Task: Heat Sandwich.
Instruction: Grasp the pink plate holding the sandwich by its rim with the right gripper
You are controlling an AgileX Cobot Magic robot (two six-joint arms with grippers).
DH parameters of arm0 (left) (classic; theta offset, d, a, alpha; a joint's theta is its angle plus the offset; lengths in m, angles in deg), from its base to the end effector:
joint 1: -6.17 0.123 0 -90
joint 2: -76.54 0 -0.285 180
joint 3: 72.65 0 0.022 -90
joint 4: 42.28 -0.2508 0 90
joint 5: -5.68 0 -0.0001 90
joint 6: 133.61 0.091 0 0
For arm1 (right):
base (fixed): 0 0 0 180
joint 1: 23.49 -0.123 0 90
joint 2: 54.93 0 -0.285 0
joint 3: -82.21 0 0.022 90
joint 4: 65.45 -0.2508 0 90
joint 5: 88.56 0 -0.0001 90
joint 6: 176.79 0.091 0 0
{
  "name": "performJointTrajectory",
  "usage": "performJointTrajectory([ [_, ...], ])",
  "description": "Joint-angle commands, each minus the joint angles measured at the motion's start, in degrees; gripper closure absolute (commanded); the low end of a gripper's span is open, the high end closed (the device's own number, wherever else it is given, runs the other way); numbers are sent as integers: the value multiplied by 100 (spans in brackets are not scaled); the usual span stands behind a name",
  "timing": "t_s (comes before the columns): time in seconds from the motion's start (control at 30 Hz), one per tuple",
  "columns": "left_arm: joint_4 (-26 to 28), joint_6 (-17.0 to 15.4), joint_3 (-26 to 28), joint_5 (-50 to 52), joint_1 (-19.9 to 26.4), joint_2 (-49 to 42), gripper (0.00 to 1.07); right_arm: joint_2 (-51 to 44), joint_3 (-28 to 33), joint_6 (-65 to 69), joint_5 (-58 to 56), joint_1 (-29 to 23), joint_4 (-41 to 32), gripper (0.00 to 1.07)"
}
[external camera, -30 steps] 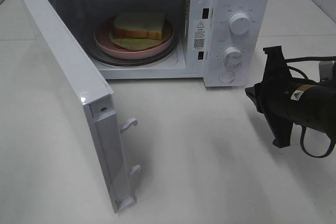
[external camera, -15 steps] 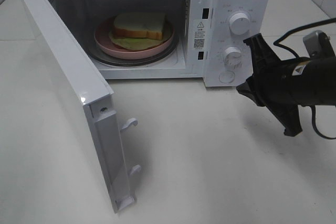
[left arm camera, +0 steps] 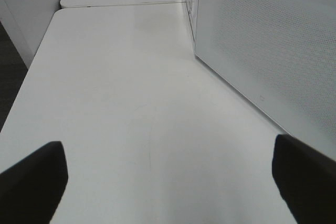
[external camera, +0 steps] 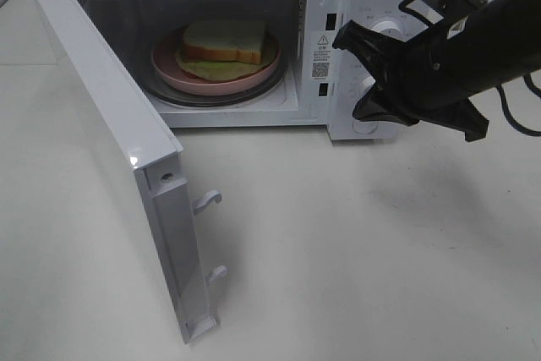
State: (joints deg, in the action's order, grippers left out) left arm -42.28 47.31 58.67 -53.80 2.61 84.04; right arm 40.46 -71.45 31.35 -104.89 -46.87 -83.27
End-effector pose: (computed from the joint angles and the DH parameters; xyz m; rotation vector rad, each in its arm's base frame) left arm -0.0045 0.0003 0.2786 0.0789 2.0172 -0.0293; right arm 0.2842 0.1314 0.2268 0.4333 2.4605 0.6394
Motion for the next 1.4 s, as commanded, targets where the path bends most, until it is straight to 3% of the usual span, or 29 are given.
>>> performJointTrajectory([
  [0.03,52,6,-11,11,17,-143,6,120,-309,-607,-728,11,355,107],
  [0.37,52,6,-11,11,17,-143,6,155,-848,-2303,-2005,11,1037,106],
  [0.5,52,6,-11,11,17,-143,6,155,-1089,-3856,-2595,0,1312,106],
  [0.97,52,6,-11,11,17,-143,6,155,-1117,-8348,-3226,-109,1324,106],
  [1.17,52,6,-11,11,17,-143,6,155,-1117,-9265,-3249,-413,1782,105],
  [1.4,52,6,-11,11,17,-143,6,155,-1117,-9402,-3151,-653,2292,100],
])
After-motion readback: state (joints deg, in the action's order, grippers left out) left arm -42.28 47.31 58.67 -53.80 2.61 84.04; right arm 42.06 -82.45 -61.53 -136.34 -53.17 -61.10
